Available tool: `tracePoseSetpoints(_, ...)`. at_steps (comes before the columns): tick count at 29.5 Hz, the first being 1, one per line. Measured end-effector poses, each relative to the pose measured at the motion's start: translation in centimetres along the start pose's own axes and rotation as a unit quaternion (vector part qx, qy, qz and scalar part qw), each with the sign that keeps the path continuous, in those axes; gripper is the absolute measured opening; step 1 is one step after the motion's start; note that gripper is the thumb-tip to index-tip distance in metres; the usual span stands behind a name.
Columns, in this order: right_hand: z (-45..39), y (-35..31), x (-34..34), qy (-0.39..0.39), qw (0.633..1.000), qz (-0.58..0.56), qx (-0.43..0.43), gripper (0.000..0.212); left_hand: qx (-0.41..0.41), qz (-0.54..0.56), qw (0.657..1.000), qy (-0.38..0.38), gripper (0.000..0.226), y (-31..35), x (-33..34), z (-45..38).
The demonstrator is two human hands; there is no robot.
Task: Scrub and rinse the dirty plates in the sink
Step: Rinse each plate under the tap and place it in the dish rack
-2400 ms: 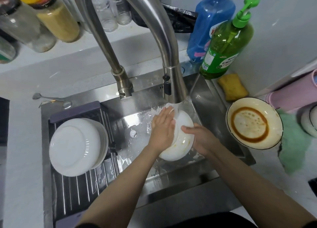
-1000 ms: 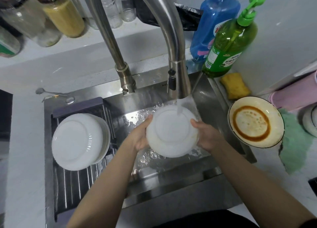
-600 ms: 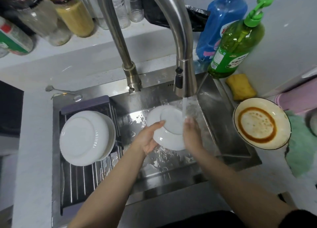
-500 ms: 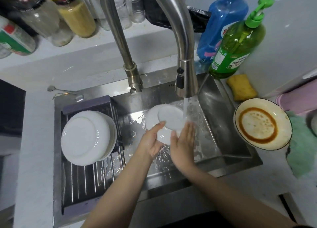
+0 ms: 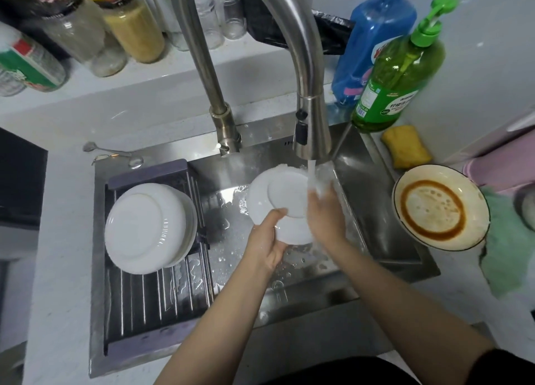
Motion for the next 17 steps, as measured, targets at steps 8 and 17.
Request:
tracePoseSetpoints(8, 3.4, -0.3, 0.9, -0.013, 0.997, 0.045, -0.062, 0.068, -0.016, -0.048, 0.999, -0.001, 0.022, -0.4, 0.1, 0.1)
tracePoseSetpoints(17, 1.3, 2.3, 0.4, -0.250, 0.828, -0.459, 0.204, 0.051, -0.059, -0.093, 0.993, -0.031, 0.024, 0.6, -2.4, -0.9)
Point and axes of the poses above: each hand's wrist, its own z-axis away from the middle knuckle, its own x-axis out of the palm, y = z × x, the point moved 9 cm from there along -z, towards the middle knuckle, and after that the axes turned 3 degrees about -z, right-handed, at the moved point
